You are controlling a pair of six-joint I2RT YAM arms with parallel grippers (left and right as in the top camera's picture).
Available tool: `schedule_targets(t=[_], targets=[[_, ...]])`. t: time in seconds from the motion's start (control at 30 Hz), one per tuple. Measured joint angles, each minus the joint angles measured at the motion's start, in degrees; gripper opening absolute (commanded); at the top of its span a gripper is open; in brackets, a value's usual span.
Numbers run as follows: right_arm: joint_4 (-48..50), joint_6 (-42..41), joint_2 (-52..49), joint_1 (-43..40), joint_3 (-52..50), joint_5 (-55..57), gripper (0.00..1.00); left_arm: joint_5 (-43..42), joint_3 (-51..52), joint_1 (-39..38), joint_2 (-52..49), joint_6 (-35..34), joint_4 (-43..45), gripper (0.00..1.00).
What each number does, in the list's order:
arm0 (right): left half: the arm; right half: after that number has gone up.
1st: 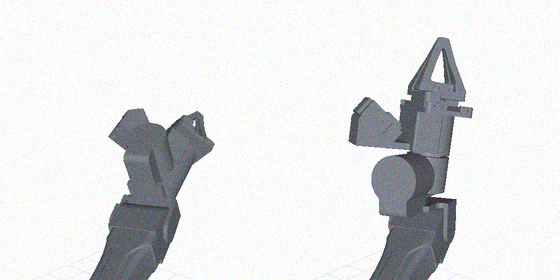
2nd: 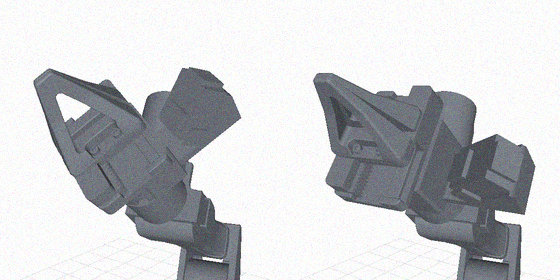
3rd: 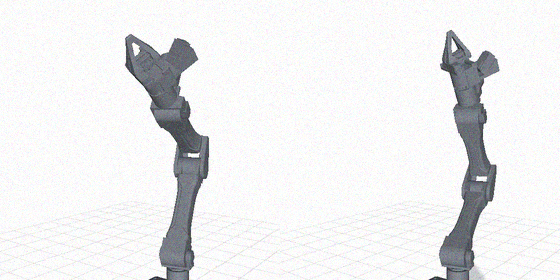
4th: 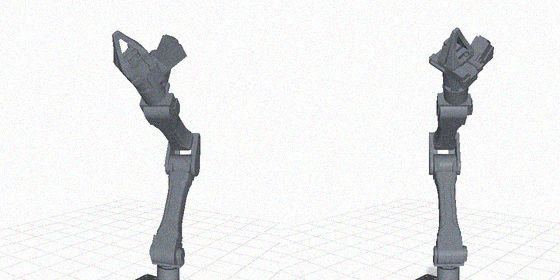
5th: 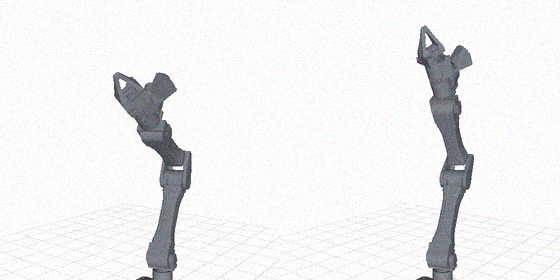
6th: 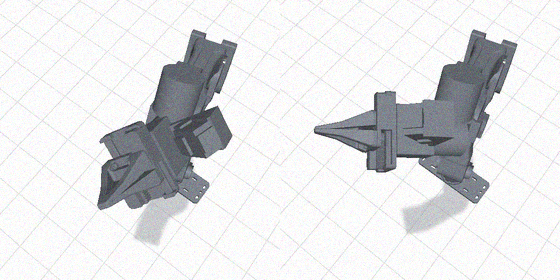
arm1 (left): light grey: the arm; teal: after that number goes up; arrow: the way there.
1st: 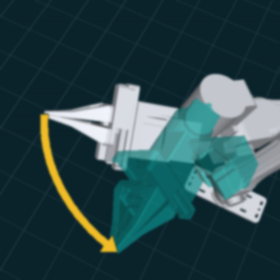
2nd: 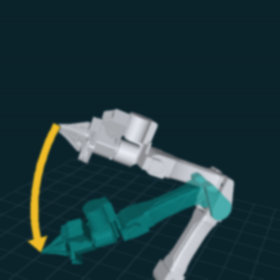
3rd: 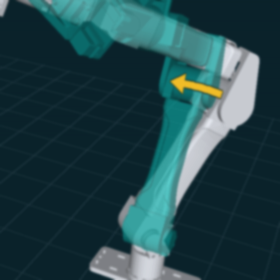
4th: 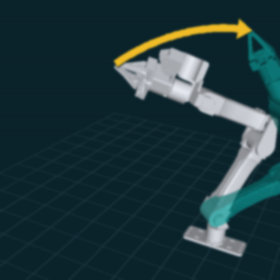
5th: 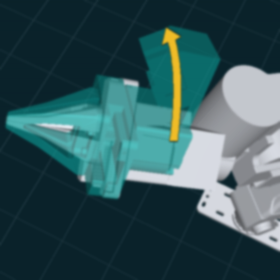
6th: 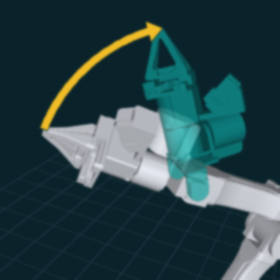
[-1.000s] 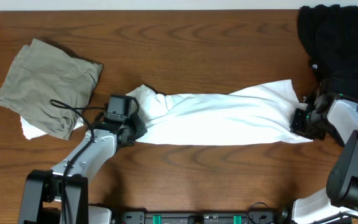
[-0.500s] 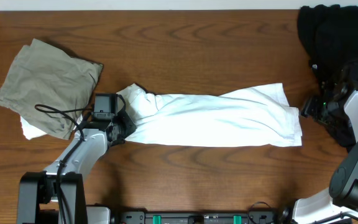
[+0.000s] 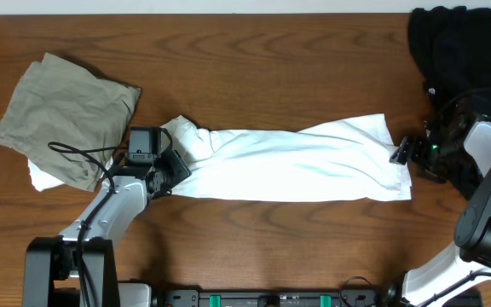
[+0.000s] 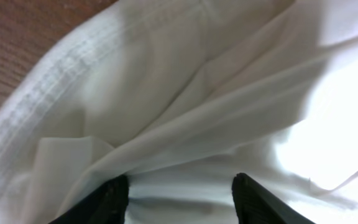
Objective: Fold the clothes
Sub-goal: 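Fold the strip's right end leftward with the right gripper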
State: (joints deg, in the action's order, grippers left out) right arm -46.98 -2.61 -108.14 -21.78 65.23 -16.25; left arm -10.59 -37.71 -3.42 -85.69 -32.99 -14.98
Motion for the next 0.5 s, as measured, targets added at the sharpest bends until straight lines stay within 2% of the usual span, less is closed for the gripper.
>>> schedule_targets(t=[0.23, 0.43, 0.47, 0.5], targets=[[-0.4, 0.8, -1.0, 0.9, 1.0, -3.6, 0.71, 0.5, 0.2, 0.0, 1.7, 0.0, -1.1, 0.61], [-1.1, 1.2, -1.3, 4.2, 1.0, -4.9, 0.69, 0.7, 0.6, 0.1, 8.3, 0.0, -1.3, 0.62], [-1.2, 1.2, -1.3, 4.7, 1.0, -4.9, 0.64, 0.7, 0.6, 0.1, 9.3, 0.0, -1.3, 0.62], [-1.2, 1.5, -1.4, 5.2, 1.0, -5.0, 0.51, 0.7, 0.6, 0.1, 9.9, 0.0, -1.3, 0.62]])
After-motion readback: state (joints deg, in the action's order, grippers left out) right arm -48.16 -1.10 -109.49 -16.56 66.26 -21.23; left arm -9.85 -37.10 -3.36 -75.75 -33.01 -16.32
